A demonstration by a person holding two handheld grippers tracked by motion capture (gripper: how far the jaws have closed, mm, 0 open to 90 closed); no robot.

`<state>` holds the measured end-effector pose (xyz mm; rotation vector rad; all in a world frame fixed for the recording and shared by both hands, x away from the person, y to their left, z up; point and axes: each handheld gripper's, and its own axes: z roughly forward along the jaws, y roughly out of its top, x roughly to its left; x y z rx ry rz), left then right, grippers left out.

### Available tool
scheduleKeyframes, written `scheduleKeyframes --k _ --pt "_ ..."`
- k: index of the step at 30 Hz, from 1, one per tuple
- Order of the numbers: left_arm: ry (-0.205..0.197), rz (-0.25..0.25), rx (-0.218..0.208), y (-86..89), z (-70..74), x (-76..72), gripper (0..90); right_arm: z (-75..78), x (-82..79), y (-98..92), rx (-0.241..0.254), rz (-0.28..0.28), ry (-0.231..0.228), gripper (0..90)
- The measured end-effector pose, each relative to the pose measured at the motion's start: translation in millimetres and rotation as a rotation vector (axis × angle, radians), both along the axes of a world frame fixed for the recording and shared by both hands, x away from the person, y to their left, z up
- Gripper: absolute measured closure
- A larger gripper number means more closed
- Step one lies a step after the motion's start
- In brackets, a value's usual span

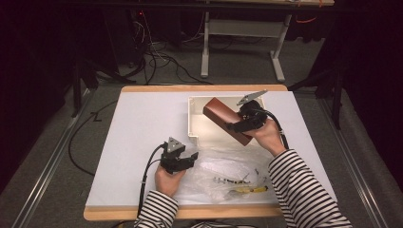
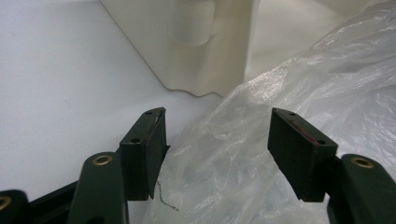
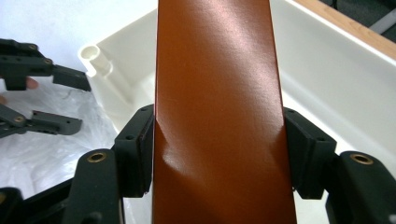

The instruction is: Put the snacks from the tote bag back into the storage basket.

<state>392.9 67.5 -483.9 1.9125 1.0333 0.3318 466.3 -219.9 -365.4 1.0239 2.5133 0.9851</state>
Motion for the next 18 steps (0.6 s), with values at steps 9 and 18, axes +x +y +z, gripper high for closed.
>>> scheduleKeyframes --k 9,18 --pt "-0.001 0.0 -0.002 0.0 -0.1 0.0 37.9 -7.4 9.9 2.6 -0.002 -0.021 0.02 37.0" --pt "-0.002 0.0 -0.002 0.0 -0.1 -0.1 37.9 -12.9 16.4 3.9 -0.016 -0.034 0.034 36.9"
